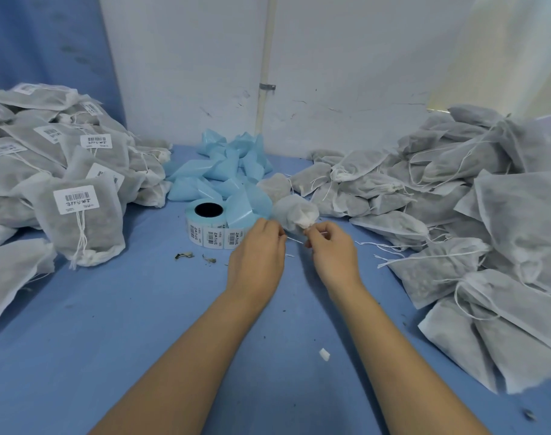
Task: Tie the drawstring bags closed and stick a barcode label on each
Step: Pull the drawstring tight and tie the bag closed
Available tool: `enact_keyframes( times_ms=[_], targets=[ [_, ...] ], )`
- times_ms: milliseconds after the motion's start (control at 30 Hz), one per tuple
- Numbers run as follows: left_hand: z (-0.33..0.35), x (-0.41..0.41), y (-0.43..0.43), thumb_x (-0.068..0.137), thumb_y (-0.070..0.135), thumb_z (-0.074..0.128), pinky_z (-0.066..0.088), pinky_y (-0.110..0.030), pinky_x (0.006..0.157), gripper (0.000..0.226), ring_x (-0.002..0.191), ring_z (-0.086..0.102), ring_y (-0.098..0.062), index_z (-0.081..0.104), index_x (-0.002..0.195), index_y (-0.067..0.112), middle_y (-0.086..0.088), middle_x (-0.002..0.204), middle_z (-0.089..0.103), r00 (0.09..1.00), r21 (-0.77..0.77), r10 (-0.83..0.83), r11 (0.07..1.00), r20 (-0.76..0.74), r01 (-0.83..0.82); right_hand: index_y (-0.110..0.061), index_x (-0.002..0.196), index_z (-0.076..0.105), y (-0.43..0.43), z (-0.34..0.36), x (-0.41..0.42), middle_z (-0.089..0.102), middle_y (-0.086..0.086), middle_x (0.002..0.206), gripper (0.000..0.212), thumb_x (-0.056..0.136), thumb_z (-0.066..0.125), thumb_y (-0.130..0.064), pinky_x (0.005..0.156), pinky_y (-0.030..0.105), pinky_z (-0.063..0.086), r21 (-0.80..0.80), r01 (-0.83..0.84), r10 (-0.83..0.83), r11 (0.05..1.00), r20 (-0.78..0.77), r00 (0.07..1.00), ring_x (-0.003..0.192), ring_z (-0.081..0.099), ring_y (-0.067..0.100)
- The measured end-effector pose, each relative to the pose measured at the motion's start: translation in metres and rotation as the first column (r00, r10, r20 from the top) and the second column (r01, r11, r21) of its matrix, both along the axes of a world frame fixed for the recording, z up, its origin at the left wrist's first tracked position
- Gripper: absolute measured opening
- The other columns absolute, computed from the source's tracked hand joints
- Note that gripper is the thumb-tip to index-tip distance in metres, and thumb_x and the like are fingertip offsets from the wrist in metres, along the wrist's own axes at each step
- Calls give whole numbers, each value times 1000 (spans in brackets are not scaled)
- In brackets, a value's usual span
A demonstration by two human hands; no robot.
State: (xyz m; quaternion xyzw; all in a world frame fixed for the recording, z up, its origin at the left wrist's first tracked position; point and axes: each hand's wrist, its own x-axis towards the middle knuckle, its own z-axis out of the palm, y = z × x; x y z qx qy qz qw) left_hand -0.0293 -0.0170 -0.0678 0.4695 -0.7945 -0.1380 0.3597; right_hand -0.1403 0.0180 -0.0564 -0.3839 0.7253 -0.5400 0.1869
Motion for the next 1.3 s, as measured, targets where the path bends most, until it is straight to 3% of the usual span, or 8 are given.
enact_keyframes(
  times_ms=[267,433,567,667,800,933,1100,1300],
  targets=[
    [0,-3,3,99,18,44,48,-42,74,18,90,58,-23,56,106,7,1,122,49,982,-96,-135,988,-133,123,-11,81,49,3,2,11,56,3,84,16,94,43,-20,69,39,38,7,-3,6,1000,-416,909,79,49,23],
    [4,-7,3,98,0,42,51,-19,78,20,97,60,1,50,89,16,13,125,51,691,58,-285,902,-664,428,-18,114,56,6,0,17,57,-4,119,25,93,43,-15,74,35,38,33,-23,39,999,-637,770,108,46,20],
    [4,-9,-1,99,-1,38,52,-25,86,23,116,58,-17,44,83,15,8,129,50,541,88,-219,870,-812,485,-25,136,46,7,-5,20,43,-11,144,48,91,44,-11,85,31,39,73,-95,120,993,-650,750,124,42,15],
    [3,-9,-4,100,2,39,44,-34,101,22,118,55,-17,43,84,17,8,126,52,585,89,-201,899,-785,429,-25,141,43,7,-7,23,39,-10,149,54,89,45,-9,92,31,39,62,-104,120,993,-645,755,130,39,14],
    [6,-9,-3,101,7,39,38,-6,84,17,95,51,16,44,89,20,23,105,54,678,75,-187,938,-711,338,-21,146,37,8,-8,27,32,-9,154,64,85,47,-4,94,32,38,-33,-94,47,995,-681,731,126,44,17],
    [6,-10,0,100,12,42,42,-21,78,10,84,55,-4,47,92,16,11,89,57,735,116,-146,949,-662,293,-18,139,49,7,-9,30,44,-5,147,57,85,49,0,92,36,42,-196,-117,-43,973,-662,748,118,54,21],
    [3,-6,1,98,14,47,41,-31,74,11,74,50,-13,52,90,9,1,81,57,785,152,-144,945,-602,290,-14,115,69,5,-12,23,66,-5,119,29,90,57,-6,94,22,42,-350,-55,-94,935,-394,914,110,59,16],
    [-2,-8,5,97,23,46,46,-44,81,13,86,56,-21,52,89,14,0,88,62,895,144,-192,952,-403,269,-18,99,76,3,-11,17,63,-17,79,19,87,64,-8,65,9,38,-421,69,-128,904,-113,985,66,51,-1]
  ],
)
